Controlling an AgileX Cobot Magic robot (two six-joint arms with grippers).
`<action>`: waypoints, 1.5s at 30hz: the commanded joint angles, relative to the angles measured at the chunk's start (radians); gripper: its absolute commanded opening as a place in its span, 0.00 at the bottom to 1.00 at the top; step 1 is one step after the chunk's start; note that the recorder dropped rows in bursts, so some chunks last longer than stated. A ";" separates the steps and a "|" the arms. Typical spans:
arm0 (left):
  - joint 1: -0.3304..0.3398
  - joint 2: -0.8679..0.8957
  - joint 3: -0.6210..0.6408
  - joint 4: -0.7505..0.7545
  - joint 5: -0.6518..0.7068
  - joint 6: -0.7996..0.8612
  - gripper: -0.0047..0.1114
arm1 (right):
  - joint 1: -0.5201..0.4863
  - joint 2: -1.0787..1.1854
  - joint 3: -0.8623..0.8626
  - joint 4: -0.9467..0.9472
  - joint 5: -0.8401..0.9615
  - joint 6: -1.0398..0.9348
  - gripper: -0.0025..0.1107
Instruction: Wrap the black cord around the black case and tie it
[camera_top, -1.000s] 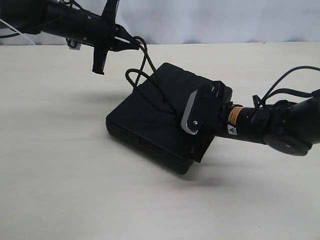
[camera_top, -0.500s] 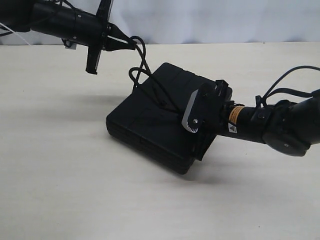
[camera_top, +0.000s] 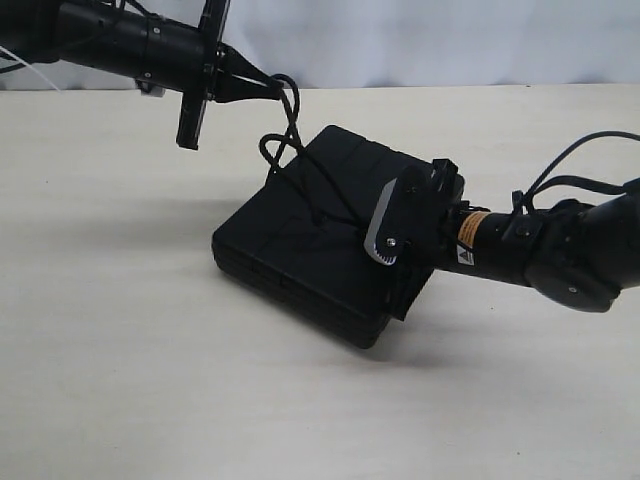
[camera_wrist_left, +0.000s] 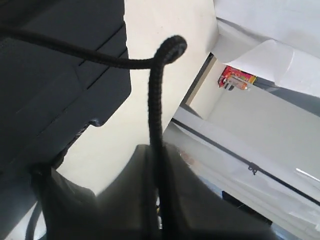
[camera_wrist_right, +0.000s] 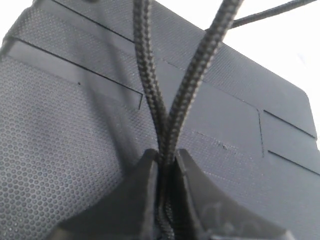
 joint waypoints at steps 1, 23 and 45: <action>-0.011 -0.010 0.000 0.039 0.041 0.058 0.04 | -0.001 0.000 -0.001 -0.001 0.017 -0.005 0.06; -0.117 -0.010 0.000 0.142 0.069 0.137 0.04 | -0.001 0.000 -0.001 0.206 0.009 -0.080 0.14; -0.117 -0.010 0.000 0.142 0.056 0.139 0.04 | 0.001 -0.114 -0.001 0.276 0.226 -0.011 0.61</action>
